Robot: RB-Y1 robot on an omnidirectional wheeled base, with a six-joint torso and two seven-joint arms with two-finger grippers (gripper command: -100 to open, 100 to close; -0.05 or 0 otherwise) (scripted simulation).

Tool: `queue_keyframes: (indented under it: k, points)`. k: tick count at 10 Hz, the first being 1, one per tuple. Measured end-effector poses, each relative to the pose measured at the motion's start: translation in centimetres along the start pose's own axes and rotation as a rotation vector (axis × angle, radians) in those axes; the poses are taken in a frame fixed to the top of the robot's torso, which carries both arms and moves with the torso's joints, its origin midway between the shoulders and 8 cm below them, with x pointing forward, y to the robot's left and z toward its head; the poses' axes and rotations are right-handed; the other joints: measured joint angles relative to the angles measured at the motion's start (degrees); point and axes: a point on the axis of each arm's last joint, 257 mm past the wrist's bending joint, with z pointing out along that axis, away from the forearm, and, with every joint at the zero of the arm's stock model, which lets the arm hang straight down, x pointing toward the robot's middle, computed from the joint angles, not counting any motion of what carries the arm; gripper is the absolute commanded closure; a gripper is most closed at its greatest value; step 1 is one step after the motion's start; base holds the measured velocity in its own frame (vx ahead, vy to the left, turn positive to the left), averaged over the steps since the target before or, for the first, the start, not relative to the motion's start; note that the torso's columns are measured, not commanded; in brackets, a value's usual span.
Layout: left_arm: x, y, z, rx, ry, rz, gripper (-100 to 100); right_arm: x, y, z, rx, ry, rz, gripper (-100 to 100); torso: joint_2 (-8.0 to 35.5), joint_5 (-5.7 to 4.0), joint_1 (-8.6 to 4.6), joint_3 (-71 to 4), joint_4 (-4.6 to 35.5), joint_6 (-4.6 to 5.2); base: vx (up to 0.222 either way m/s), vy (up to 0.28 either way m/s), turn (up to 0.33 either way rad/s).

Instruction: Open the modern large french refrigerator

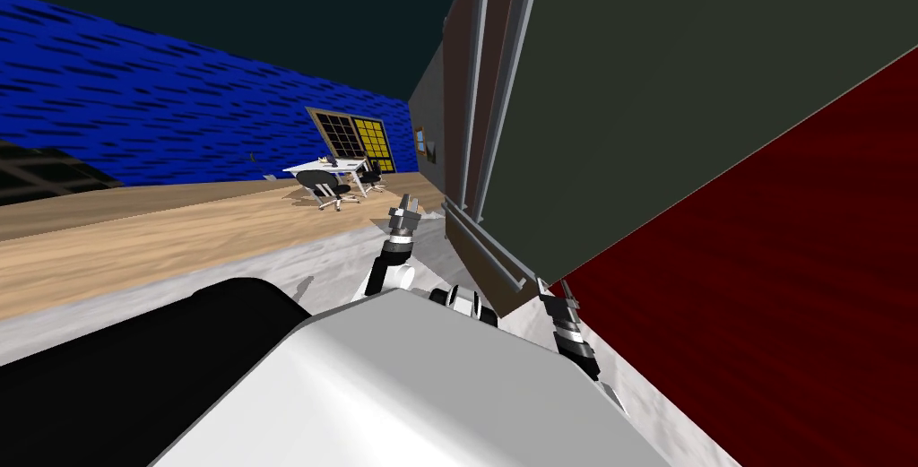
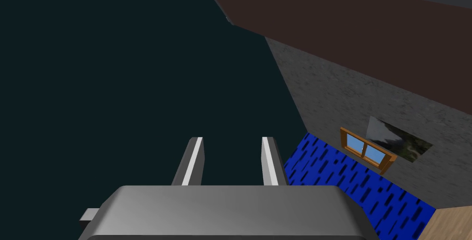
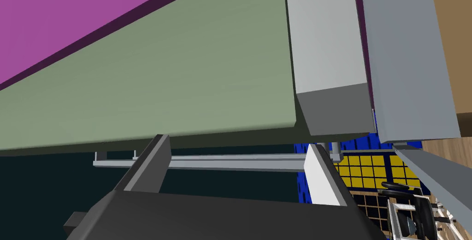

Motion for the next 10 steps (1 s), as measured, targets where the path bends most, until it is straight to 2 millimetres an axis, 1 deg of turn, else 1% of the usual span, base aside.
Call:
queue_keyframes:
  k: [7, 8, 9, 10]
  points:
    - [0.0, 0.0, 0.0, 0.0, 0.0, 0.0, 0, -0.26, -0.15, -0.16, -0.006, 0.004, -0.022, -100, 0.08, 0.08, 0.1, 0.01, 0.05, 0.02, -0.001, -0.002, -0.001]
    - [0.0, 0.0, 0.0, 0.0, 0.0, 0.0, 0, -0.25, 0.13, -0.07, -0.005, 0.005, -0.023, -100, 0.02, -0.05, 0.03, 0.03, -0.02, -0.05, 0.0, 0.021, -0.019]
    - [0.0, 0.0, 0.0, 0.0, 0.0, 0.0, 0, -0.57, 0.08, -0.11, 0.0, -0.004, -0.036, -100, 0.14, 0.08, 0.25, 0.04, 0.21, -0.1, 0.013, 0.029, -0.024]
    - [0.0, 0.0, 0.0, 0.0, 0.0, 0.0, 0, -0.74, 0.53, -0.41, -0.005, -0.002, -0.047, -100, 0.44, 0.34, 0.59, 0.16, 0.53, -0.16, 0.034, 0.019, -0.039]
